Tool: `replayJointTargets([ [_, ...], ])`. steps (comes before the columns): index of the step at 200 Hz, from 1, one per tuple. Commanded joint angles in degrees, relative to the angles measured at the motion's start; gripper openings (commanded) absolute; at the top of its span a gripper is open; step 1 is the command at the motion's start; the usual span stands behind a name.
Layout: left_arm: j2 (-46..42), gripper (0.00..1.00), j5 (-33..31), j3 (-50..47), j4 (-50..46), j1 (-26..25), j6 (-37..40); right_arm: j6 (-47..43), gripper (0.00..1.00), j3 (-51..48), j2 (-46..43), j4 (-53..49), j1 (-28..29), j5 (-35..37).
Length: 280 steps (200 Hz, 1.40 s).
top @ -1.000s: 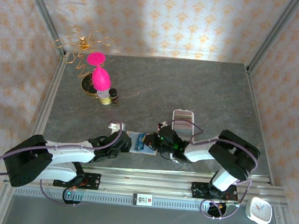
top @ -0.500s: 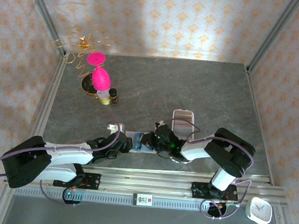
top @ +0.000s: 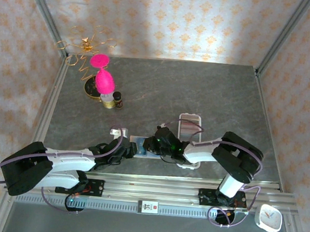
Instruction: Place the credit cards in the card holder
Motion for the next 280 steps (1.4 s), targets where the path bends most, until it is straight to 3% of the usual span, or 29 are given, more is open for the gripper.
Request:
replayJointTargets([
  [1,0.16,0.35,3.68,-1.95,-2.66,-0.2,-1.24,-3.75,0.27,1.32,-3.47,-8.89,0.25,5.66],
  [26,0.06,0.34,3.73,-1.96,-2.31,-0.2,-1.26,-4.15,0.28,1.16,-3.88,-10.54,0.29,6.22],
  [62,0.17,0.34,3.9,-2.0,-2.13,-0.2,-1.27,-4.15,0.09,1.91,-1.83,-10.35,0.51,5.81],
  [106,0.19,0.34,4.17,-2.22,-1.95,-0.2,-1.32,-5.29,0.0,5.21,1.85,-11.7,1.94,6.01],
  [211,-0.51,0.38,4.37,-2.9,-0.98,-0.16,-1.51,-6.12,0.0,8.7,4.53,-8.35,3.88,4.18],
  [234,0.08,0.37,3.71,-2.76,-1.37,-0.2,-1.47,-6.43,0.0,8.04,1.39,-10.71,3.84,7.99],
  [280,2.5,0.31,2.41,-1.87,-2.73,-0.2,-1.09,-6.04,0.15,5.0,-5.16,-15.92,3.89,13.55],
])
